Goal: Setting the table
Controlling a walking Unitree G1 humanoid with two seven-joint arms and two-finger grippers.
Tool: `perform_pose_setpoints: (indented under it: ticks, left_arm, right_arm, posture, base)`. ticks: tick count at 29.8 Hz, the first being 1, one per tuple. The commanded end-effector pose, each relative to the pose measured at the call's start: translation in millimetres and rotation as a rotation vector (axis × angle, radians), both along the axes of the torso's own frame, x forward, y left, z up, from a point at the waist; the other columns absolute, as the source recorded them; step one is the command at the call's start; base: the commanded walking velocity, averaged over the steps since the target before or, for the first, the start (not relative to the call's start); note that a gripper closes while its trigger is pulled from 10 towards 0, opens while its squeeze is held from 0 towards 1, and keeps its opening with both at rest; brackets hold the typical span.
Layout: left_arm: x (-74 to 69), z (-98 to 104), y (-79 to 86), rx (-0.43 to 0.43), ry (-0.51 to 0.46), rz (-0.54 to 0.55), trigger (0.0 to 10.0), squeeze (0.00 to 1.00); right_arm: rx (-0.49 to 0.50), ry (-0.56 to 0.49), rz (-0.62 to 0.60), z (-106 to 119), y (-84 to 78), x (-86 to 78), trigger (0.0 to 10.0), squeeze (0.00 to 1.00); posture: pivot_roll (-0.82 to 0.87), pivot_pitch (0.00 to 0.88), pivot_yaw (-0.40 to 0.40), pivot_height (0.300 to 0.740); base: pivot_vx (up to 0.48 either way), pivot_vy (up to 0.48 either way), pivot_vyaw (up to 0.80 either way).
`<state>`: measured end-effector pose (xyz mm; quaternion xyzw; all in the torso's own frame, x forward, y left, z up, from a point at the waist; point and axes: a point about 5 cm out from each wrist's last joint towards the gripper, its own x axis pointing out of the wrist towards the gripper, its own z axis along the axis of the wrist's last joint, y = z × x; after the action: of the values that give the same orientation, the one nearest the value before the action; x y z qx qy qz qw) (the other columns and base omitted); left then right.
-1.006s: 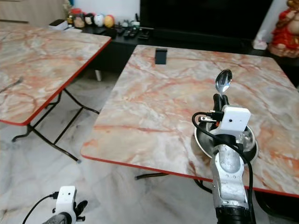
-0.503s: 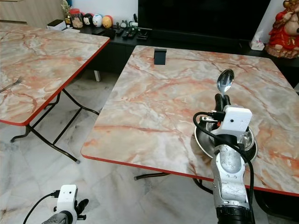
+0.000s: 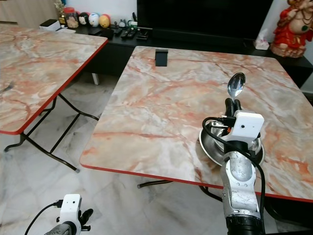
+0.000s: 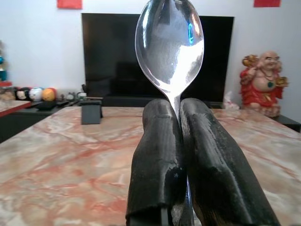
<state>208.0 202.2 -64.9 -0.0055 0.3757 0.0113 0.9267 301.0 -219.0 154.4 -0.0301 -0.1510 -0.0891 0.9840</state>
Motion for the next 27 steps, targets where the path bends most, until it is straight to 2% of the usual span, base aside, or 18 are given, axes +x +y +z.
perform_pose_setpoints:
  ticks: [1, 24, 27]
  left_arm:
    - [-1.1, -0.2, 1.0, 0.006, -0.004, 0.003, 10.0, 0.00]
    - [-2.7, -0.9, 2.5, 0.001, 0.001, 0.008, 10.0, 0.00]
    - [-3.0, -1.1, 3.1, 0.002, 0.005, 0.013, 10.0, 0.00]
  right_arm:
    - [0.000, -0.011, 0.001, 3.0, 0.2, 1.9, 10.0, 0.00]
    - [0.005, -0.009, -0.010, 3.2, -1.6, 2.3, 10.0, 0.00]
    - [0.005, -0.009, -0.012, 3.2, -1.7, 2.2, 10.0, 0.00]
  posture:
    - [0.01, 0.000, -0.052, 0.727]
    - [0.01, 0.000, -0.051, 0.727]
    - [0.01, 0.000, -0.050, 0.727]
  base:
    - [0.000, -0.270, 0.00]
    - [0.000, -0.276, 0.00]
    - [0.000, 0.000, 0.00]
